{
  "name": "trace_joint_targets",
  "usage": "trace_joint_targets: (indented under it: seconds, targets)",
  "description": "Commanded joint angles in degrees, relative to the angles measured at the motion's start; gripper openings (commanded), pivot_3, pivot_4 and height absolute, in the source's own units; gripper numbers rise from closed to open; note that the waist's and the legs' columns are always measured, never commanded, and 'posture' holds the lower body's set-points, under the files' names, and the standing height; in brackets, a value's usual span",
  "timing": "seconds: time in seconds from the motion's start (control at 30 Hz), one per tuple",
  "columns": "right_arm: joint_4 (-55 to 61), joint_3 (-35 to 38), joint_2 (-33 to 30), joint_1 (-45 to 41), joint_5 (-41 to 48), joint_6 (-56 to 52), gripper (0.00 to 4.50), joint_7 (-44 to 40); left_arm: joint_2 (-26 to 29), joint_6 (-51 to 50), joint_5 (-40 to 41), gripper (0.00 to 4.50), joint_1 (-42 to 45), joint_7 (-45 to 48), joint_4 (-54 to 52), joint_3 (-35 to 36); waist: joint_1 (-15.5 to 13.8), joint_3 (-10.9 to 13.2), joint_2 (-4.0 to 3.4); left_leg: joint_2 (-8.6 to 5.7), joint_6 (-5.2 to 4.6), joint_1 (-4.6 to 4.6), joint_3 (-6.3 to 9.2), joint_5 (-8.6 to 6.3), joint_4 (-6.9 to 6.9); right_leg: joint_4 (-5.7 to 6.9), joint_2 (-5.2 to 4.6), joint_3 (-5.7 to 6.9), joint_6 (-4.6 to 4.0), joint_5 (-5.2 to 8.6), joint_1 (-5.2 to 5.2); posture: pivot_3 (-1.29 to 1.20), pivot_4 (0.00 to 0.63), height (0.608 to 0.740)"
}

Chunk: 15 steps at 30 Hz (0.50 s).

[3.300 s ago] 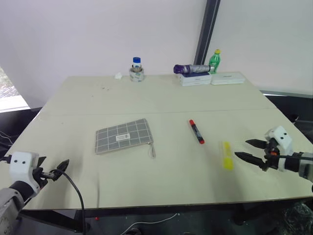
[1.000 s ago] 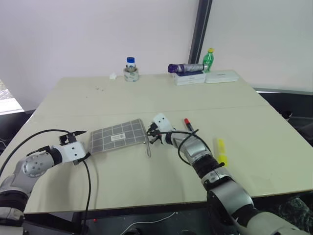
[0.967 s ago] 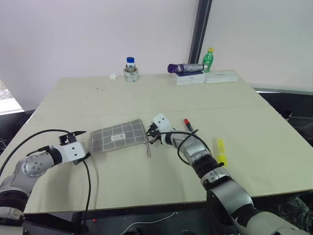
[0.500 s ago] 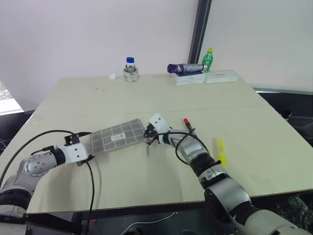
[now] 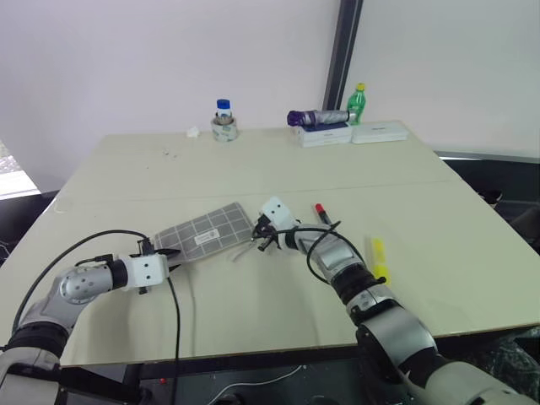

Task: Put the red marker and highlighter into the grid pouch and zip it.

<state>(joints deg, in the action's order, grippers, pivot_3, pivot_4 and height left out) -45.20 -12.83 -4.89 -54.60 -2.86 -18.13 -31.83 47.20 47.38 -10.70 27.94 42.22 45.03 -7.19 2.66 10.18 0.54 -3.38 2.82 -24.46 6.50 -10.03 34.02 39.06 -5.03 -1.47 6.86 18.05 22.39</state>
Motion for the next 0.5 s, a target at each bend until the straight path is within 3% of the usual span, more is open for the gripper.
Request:
trace_joint_targets:
  seconds: [0.03,0.47,0.5]
  targets:
    - [2.8,0.6,0.1,-0.2,0.0,1.1,0.0,-0.1,-0.3,1.0,1.1,1.22,0.6,0.7,-0.6,-0.1,0.0,0.0,0.0,0.01,0.0,0.0,0.0,0.0,0.0,0.0,0.0,0.0,0.0,0.0,0.01,0.0,0.15,0.74]
    - [2.8,0.6,0.2,0.1,-0.3,1.2,0.0,0.0,-1.6,-0.7,4.8,1.22,-3.0,3.9,-6.6,0.3,0.0,0.0,0.0,0.08,0.01,0.0,0.0,0.0,0.01,0.02,0.0,-0.02,0.0,0.0,0.02,0.0,0.15,0.74]
    - [2.8,0.6,0.2,0.1,-0.3,1.2,0.0,0.0,-1.5,-1.0,5.0,0.95,-3.2,4.0,-7.0,0.3,0.0,0.0,0.0,0.08,0.01,0.0,-0.01,0.0,0.01,0.02,0.0,-0.02,-0.01,0.0,0.02,0.0,0.15,0.74]
